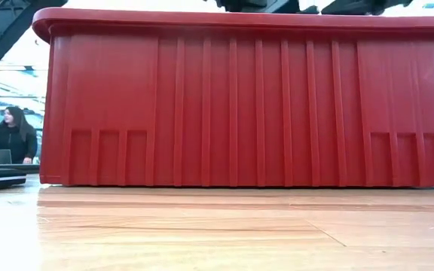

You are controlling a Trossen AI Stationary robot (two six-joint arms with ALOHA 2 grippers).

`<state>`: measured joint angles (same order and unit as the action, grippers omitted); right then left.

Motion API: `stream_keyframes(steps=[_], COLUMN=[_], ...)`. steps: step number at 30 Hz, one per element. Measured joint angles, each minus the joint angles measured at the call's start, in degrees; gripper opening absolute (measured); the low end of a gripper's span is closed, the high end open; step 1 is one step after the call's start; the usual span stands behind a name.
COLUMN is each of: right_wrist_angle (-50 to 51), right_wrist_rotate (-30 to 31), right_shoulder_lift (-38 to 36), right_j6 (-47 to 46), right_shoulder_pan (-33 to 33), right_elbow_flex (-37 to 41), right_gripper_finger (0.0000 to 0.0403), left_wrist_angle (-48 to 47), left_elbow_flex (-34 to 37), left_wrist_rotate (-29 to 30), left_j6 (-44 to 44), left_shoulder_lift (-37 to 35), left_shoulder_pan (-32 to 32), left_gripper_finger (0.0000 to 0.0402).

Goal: Pick and place slides into bin
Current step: Put the black slide into the red bin

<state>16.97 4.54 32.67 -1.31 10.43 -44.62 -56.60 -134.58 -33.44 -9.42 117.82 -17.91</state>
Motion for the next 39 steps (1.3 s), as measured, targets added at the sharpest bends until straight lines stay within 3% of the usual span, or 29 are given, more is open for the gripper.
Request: stream_keyframes(steps=[4, 8, 19, 32, 39], right_wrist_angle=[-1.97, -1.78, -1.62, 1.63, 4.84], right_wrist_rotate=[-3.79, -9.19, -7.83, -16.64, -16.86], right_shoulder_lift=[5.04, 9.48, 23.37, 35.07, 37.94], right_j6=[1.04, 2.33, 10.09, 21.95, 27.06], right_shoulder_pan=[0.87, 2.25, 6.33, 6.85, 5.55], right_elbow_flex=[-1.85, -5.13, -13.05, -23.64, -25.2], right_gripper_finger=[0.0013, 0.0045, 0.0154, 0.0158, 0.0158], left_wrist_angle=[-11.1, -17.43, -15.88, -17.2, -18.18], left_elbow_flex=[0.02, 0.02, 0.02, 0.02, 0.13], left_wrist_rotate=[0.49, 5.36, 8.53, 8.44, 7.87], left_j6=[-7.68, -15.01, -20.45, -24.54, -25.7], left_shoulder_lift=[0.19, 0.19, 0.17, 0.17, 1.39], left_shoulder_pan=[0.0, 0.26, 1.18, 1.09, 0.94], left_gripper_finger=[0.0, 0.0, 0.0, 0.0, 0.0])
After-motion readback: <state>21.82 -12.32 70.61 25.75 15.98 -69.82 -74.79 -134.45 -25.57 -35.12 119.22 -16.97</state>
